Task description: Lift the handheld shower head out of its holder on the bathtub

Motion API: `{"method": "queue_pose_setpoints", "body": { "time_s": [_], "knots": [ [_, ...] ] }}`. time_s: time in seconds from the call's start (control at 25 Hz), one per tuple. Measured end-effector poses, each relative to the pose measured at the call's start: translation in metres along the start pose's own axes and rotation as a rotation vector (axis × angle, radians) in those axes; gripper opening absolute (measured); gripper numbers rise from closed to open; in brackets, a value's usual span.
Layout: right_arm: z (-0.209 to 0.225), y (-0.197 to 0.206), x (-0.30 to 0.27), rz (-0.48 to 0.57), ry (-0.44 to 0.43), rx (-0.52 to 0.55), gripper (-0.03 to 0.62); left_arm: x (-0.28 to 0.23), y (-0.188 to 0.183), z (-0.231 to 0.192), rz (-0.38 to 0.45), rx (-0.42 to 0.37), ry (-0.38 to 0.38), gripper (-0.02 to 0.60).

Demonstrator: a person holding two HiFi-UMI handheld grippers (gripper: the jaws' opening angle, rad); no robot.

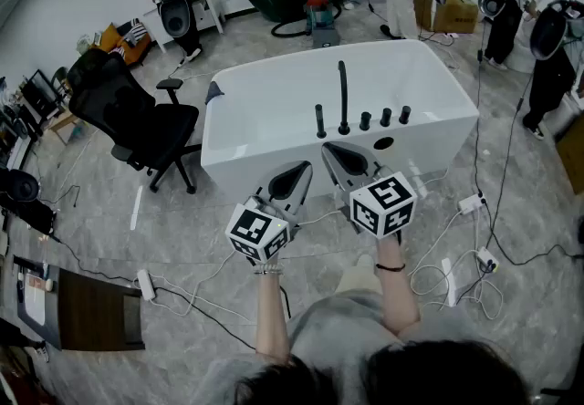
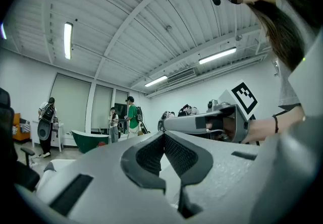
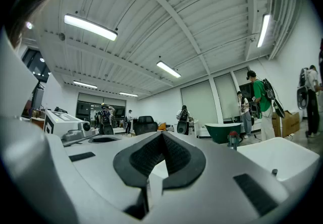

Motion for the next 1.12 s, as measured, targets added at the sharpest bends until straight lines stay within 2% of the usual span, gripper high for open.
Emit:
{"method": "queue_pose_setpoints", "body": {
  "time_s": [0.44, 0.76, 0.96, 1.12],
  "knots": [
    [0.021, -0.003, -0.006, 0.019, -0.003, 0.023, 0.0, -0.016, -0.009, -0.01, 0.027, 0.002, -0.005, 0.005],
    [0.063, -0.02, -0.041, 0.084, -0.049, 0.032, 0.0, -0.05, -0.03, -0.034, 0.041, -0.03, -0.022, 0.005],
    [0.094, -0.026, -0.063, 0.065, -0.043, 0.061, 0.0, -0.078, -0.035, -0.048, 0.024, -0.028, -0.003, 0.005],
    [0.116, -0.026, -0.073, 0.062, -0.044, 0.054, 0.0, -0.093, -0.034, -0.061, 0.034, -0.007, -0.035, 0.005]
  ]
}}
Point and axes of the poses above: the fingertips, and each gripper's own axes: x backward along the fingers, z to its right, y out of its underside, the point moved 7 cm from there along x, backward along the fingers, and after that the axes turned 10 degrees about x, right-handed, at the moved point
